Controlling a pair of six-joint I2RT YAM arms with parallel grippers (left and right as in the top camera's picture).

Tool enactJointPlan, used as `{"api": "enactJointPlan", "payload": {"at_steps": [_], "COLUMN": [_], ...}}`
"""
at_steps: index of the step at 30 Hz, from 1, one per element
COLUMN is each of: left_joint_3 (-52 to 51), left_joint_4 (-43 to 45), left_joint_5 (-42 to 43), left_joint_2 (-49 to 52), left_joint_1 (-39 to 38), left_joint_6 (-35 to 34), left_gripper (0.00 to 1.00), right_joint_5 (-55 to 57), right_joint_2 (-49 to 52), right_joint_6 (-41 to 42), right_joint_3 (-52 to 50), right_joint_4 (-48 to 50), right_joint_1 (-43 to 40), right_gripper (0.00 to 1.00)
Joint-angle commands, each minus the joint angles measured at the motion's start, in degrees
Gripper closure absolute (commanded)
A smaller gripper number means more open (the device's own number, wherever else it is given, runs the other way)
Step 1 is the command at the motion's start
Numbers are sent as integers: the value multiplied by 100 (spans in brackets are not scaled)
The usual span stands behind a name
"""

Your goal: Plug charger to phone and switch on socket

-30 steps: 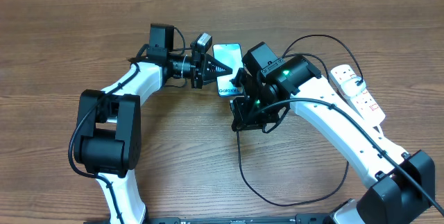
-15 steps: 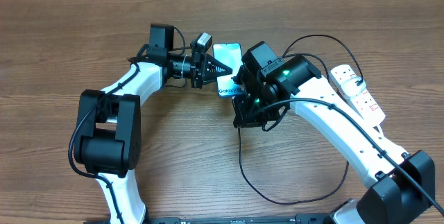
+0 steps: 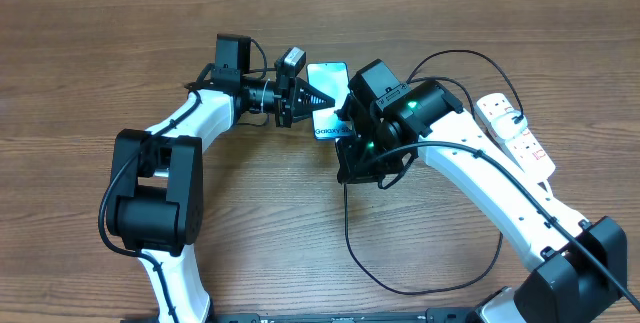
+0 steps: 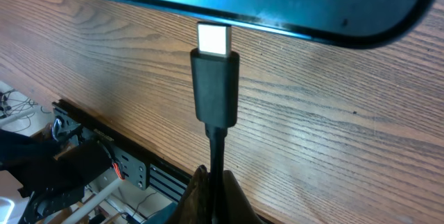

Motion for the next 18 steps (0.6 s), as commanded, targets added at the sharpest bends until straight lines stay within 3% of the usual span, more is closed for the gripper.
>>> {"api": "enactJointPlan", "payload": {"at_steps": [1,18], "left_joint_3": [15,15], "left_joint_4": [22,22], "left_joint_5": [339,107], "left_joint_2": [-4,-4], "left_joint_1": [-11,-11], "left_joint_6": [-24,-286], "left_gripper": [96,96], "right_joint_5": [35,31], "right_joint_2": [26,26], "right_joint_6": [68,87], "right_joint_3": [160,160], "right_joint_4": [42,42], "right_joint_1": [-15,-4], "right_gripper": [96,96]}}
